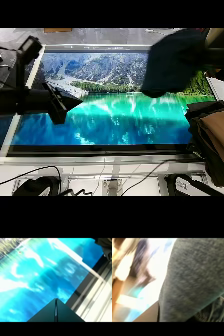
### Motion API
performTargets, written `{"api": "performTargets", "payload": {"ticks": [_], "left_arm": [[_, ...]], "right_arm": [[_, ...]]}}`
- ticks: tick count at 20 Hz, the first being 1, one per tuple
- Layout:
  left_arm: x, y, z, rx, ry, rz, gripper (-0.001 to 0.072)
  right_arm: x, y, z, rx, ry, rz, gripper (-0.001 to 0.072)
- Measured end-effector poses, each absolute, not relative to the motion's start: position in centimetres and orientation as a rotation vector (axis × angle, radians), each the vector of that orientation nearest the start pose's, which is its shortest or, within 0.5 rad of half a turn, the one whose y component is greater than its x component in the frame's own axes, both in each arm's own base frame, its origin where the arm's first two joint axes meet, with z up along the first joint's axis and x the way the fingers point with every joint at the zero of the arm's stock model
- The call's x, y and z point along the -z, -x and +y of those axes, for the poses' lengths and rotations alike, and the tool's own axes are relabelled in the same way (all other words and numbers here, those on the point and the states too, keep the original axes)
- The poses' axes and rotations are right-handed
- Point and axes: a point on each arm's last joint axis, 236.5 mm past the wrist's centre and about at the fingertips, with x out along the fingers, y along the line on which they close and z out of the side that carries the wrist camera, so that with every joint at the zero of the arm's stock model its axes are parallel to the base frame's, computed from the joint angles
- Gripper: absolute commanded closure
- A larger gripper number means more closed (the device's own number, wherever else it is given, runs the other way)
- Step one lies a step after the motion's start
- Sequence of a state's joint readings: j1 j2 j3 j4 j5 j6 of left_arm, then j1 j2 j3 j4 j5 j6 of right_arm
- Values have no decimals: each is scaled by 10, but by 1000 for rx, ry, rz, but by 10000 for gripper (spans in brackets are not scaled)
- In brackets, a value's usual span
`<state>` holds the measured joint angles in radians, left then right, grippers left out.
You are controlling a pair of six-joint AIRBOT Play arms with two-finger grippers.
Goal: Fold the clothes and pants, and hang the long-sleeved shirts on hangers.
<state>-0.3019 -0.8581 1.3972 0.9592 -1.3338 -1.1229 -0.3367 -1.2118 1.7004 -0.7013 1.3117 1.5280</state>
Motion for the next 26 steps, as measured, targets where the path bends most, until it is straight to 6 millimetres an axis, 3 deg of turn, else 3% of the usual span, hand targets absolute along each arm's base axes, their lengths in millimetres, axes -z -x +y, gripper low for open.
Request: {"api": "performTargets", "payload": {"ticks": [3,7,10,11,12,13,14,15,19,26], "left_arm": [[-277,-250,-215,945,-147,616,677],[-279,-248,-214,944,-149,608,677],[-280,-248,-214,944,-149,606,677],[-280,-248,-214,944,-150,605,677],[-280,-248,-214,944,-149,606,676],[-280,-248,-214,943,-149,605,676],[-280,-248,-214,943,-150,605,677],[-280,-248,-214,943,-150,605,677],[-280,-248,-213,943,-150,605,677],[-280,-248,-213,943,-150,605,676]], "right_arm": [[-317,-379,-60,-53,-599,587,686],[-307,-297,-182,468,-592,576,686],[-298,-230,-241,770,-610,583,686],[-292,-211,-249,836,-630,608,685],[-282,-192,-256,900,-659,644,617],[-274,-176,-259,951,-691,668,414],[-270,-162,-264,1005,-717,677,109],[-265,-150,-267,1051,-747,686,24],[-256,-127,-269,1147,-832,694,23],[-264,-127,-263,1146,-854,642,32]]}}
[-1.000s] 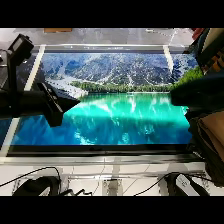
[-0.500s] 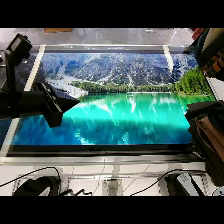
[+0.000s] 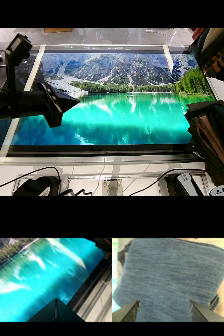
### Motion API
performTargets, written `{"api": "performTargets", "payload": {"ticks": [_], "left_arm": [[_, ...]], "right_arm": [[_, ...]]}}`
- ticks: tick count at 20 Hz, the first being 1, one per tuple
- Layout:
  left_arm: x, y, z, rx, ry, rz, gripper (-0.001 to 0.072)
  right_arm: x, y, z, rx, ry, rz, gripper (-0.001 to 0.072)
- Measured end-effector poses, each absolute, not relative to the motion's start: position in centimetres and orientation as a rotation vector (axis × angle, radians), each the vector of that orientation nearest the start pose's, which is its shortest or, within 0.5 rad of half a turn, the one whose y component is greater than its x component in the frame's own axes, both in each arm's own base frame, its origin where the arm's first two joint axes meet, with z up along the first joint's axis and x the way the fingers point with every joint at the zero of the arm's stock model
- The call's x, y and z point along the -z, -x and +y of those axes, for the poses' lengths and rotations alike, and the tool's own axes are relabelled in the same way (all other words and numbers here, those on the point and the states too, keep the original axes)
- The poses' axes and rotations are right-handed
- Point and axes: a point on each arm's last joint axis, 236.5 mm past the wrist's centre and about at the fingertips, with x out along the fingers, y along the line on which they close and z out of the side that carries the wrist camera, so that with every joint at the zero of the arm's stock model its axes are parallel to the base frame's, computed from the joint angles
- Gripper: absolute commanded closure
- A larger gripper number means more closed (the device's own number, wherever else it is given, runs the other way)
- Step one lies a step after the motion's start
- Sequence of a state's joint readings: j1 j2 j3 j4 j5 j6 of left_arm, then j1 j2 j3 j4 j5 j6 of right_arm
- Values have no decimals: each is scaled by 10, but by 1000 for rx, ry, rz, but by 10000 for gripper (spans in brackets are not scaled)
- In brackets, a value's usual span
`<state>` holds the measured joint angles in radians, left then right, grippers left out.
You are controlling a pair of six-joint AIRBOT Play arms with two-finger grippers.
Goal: Fold the clothes and pants, and hang the long-sleeved shirts on hangers.
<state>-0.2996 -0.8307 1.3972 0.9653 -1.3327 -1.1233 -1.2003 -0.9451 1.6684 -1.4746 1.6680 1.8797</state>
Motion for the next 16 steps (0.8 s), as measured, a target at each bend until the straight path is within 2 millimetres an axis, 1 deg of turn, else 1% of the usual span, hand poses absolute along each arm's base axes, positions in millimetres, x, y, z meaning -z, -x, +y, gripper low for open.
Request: {"api": "performTargets", "payload": {"ticks": [1,2,4,5,6,8,9,10,14,15,16], "left_arm": [[-280,-248,-213,943,-150,605,676],[-280,-248,-213,943,-150,605,677],[-280,-248,-214,943,-150,605,677],[-280,-248,-213,943,-150,605,677],[-280,-248,-213,943,-150,605,676],[-280,-248,-213,943,-150,605,677],[-280,-248,-213,943,-150,605,676],[-280,-248,-213,942,-150,605,676],[-280,-248,-213,942,-149,605,676],[-280,-248,-213,942,-149,605,677],[-280,-248,-213,942,-149,605,676]], "right_arm": [[-270,-130,-261,1128,-847,616,33],[-277,-137,-255,1093,-841,586,83],[-292,-157,-240,977,-805,541,405],[-300,-169,-230,905,-788,520,588],[-309,-183,-217,817,-772,501,686],[-325,-209,-185,627,-737,481,686],[-330,-219,-165,531,-717,489,687],[-333,-225,-150,462,-697,499,687],[-346,-241,-75,183,-501,547,687],[-346,-241,-57,125,-441,564,688],[-345,-239,-43,83,-387,585,688]]}}
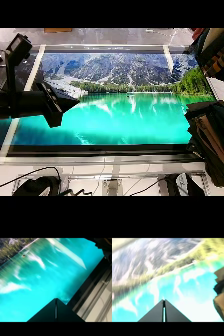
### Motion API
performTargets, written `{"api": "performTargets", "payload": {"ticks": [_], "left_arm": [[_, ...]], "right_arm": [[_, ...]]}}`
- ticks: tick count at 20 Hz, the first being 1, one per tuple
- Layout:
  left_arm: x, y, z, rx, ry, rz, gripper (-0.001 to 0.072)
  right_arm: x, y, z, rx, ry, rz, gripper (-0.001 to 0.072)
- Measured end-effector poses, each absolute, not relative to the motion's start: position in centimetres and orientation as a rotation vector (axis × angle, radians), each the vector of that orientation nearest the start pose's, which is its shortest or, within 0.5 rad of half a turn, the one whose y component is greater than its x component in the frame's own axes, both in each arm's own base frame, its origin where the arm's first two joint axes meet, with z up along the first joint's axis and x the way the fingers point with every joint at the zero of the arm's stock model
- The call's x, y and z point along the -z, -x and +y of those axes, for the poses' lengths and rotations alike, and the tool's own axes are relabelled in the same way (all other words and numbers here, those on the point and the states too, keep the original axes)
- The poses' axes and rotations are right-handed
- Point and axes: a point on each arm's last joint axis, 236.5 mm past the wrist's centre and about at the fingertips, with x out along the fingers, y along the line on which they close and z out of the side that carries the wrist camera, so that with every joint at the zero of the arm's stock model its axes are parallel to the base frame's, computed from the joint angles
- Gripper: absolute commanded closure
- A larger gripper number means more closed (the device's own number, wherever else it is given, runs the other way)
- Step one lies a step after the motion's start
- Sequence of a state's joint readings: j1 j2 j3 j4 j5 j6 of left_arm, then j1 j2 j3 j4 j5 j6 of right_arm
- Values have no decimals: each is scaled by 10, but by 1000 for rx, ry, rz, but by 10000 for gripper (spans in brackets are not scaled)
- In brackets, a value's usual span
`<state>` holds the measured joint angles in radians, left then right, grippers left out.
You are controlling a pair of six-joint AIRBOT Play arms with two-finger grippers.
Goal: Fold the clothes and pants, and hang the long-sleeved shirts on hangers.
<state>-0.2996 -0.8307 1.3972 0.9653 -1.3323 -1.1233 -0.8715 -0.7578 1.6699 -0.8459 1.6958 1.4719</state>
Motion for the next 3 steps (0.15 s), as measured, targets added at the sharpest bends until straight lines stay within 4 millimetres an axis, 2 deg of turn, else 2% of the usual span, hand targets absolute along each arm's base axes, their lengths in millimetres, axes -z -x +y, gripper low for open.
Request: {"api": "performTargets", "payload": {"ticks": [1,3], "left_arm": [[-280,-248,-213,943,-150,605,677],[-280,-248,-213,943,-150,605,676]], "right_arm": [[-340,-235,-35,67,-332,616,688],[-325,-227,-36,97,-254,689,688]]}}
